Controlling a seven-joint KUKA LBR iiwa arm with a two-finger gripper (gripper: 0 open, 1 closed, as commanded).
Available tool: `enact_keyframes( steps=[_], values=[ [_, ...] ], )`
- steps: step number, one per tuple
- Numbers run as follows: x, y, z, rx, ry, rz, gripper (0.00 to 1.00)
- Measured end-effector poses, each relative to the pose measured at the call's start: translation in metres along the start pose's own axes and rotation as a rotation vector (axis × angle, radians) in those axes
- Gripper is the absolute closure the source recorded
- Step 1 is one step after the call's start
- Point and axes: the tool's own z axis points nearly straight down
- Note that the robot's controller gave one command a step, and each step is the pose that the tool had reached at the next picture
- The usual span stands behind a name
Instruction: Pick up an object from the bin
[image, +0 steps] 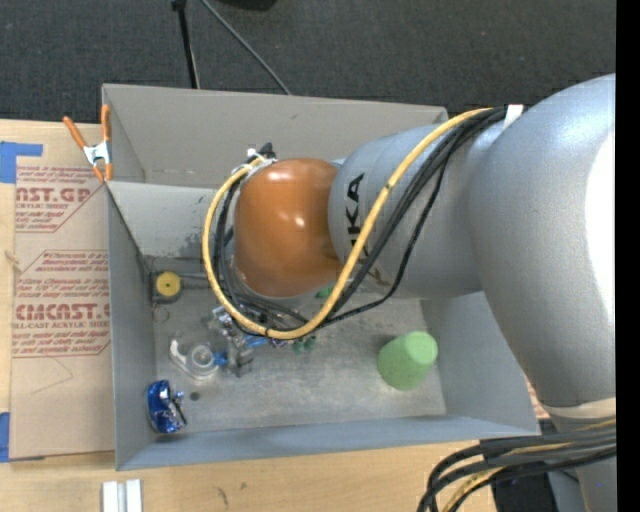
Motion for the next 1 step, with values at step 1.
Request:
enact_keyframes(
  steps=[1],
  values=[
    [-0.0025, 0.0007, -0.0587, 0.0, -0.003, 0.0, 1.0]
  ],
)
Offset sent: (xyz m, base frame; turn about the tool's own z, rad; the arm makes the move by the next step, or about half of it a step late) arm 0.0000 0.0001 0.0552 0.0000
